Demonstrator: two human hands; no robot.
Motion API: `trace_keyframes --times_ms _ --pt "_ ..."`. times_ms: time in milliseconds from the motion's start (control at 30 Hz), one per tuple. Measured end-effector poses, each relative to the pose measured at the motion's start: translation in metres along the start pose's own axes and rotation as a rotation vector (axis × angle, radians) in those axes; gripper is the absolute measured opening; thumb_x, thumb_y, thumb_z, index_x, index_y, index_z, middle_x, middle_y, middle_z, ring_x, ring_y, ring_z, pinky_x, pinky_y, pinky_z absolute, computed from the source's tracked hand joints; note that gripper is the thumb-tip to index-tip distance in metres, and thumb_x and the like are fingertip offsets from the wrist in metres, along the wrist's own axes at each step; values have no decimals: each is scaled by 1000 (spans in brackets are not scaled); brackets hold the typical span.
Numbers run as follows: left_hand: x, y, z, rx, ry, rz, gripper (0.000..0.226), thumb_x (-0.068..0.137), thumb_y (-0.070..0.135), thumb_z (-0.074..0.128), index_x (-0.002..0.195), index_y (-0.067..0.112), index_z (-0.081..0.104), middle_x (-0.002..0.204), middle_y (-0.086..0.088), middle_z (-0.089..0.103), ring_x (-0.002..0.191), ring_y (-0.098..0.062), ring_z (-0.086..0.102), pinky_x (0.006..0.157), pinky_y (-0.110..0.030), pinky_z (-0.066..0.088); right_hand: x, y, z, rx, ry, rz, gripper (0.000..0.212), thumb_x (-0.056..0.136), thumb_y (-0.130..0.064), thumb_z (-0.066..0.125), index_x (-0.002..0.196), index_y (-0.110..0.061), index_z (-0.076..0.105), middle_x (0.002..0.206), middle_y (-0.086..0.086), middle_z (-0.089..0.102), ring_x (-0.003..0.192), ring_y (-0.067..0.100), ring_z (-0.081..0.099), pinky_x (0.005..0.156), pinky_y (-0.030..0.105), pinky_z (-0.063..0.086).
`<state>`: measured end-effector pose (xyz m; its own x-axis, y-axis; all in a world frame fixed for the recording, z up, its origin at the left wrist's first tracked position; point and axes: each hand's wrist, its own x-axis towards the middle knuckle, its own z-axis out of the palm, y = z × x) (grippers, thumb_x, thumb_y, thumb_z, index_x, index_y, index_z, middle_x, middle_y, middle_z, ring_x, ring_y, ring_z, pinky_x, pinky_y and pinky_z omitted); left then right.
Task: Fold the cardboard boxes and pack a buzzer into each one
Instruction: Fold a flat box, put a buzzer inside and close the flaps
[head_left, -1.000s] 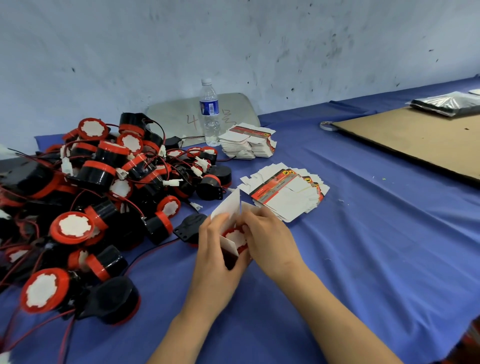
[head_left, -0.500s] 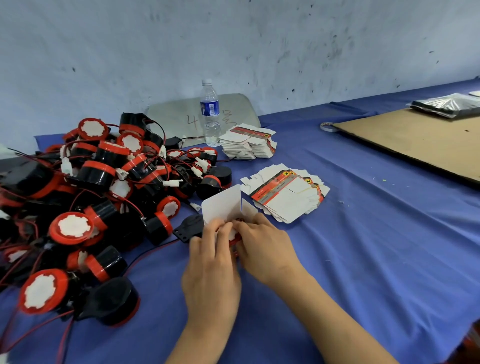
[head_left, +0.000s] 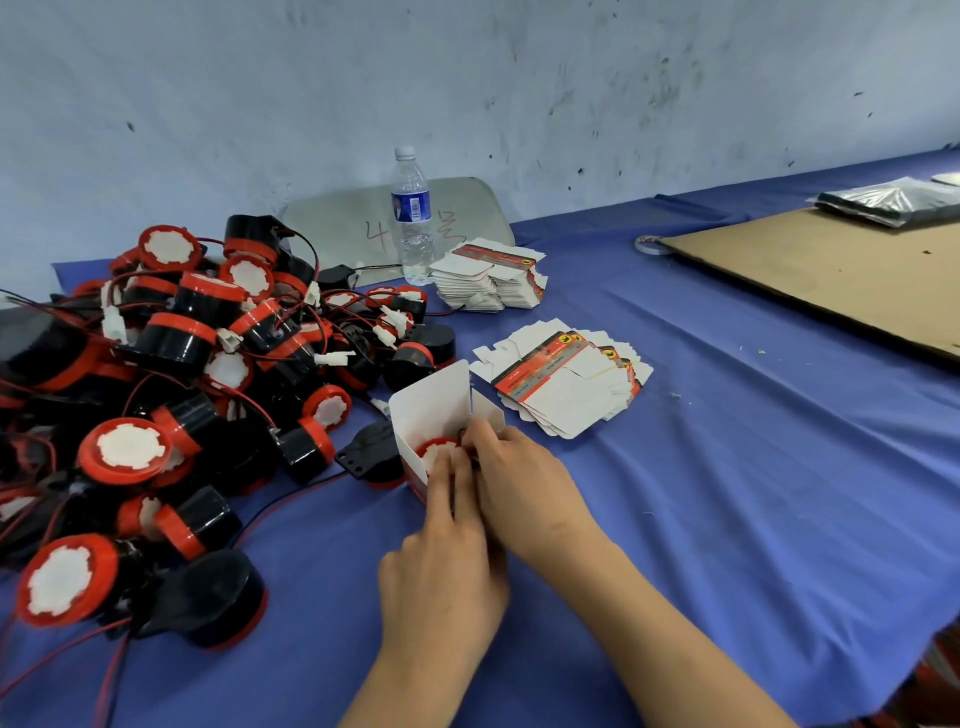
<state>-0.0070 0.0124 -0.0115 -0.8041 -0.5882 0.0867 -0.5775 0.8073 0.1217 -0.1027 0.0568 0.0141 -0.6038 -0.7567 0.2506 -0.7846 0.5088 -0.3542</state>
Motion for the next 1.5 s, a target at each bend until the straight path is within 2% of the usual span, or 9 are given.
trace_keyframes --times_ms 367,467,567,733,833,933,1067,1200,1500 --pt "6 -9 12 -238 74 37 87 89 45 52 147 34 -12 157 21 -9 101 -17 62 58 -30 40 -2 1 -5 188 74 -24 26 94 -6 47 111 -4 67 115 6 53 94 25 57 78 36 46" --pt "8 -16 15 -332 100 85 104 88 40 55 137 47 -37 157 18 23 101 -22 64 60 -29 41 -3 0 -7 237 97 -66 22 89 -1 48 107 -5 61 103 5 58 90 22 54 73 36 47" --pt "13 -18 13 -332 110 71 89 90 37 50 146 44 -20 140 17 50 97 -27 64 67 -35 51 -2 2 -7 294 102 -56 19 85 1 50 102 -7 52 91 3 54 89 23 51 75 44 47" --pt "16 -17 6 -294 115 42 71 91 38 49 140 46 -2 143 21 40 98 -29 63 68 -36 47 -3 11 -11 439 202 -122 13 80 6 65 88 -3 61 86 7 62 82 20 55 73 34 49" --pt "15 -15 6 -277 109 46 69 92 39 48 141 48 -1 151 27 22 98 -28 62 69 -36 48 -3 18 -19 673 312 -35 24 80 6 70 82 -16 63 82 -13 64 76 1 61 67 10 46" --pt "15 -16 8 -284 94 45 69 93 40 46 141 48 -3 153 30 11 101 -27 61 70 -34 47 -1 20 -21 851 370 53 39 82 9 66 85 -29 58 73 -22 67 70 -5 63 64 5 44" --pt "15 -15 9 -269 77 54 71 95 42 44 142 44 -8 156 29 -1 101 -23 62 67 -32 46 -3 16 -15 733 378 -28 35 85 -1 68 94 -34 61 79 -21 66 81 0 64 69 11 48" --pt "15 -14 11 -233 64 48 77 96 39 43 147 40 -15 156 27 -15 100 -22 61 66 -29 46 -5 11 -7 586 487 -186 18 86 3 64 98 -8 70 92 -2 67 78 9 63 68 20 53" --pt "15 -15 10 -293 42 24 84 88 24 47 145 48 -11 156 29 9 97 -20 61 57 -26 34 -3 8 7 433 550 -166 12 84 2 67 95 -2 67 91 6 67 76 19 60 64 35 53"
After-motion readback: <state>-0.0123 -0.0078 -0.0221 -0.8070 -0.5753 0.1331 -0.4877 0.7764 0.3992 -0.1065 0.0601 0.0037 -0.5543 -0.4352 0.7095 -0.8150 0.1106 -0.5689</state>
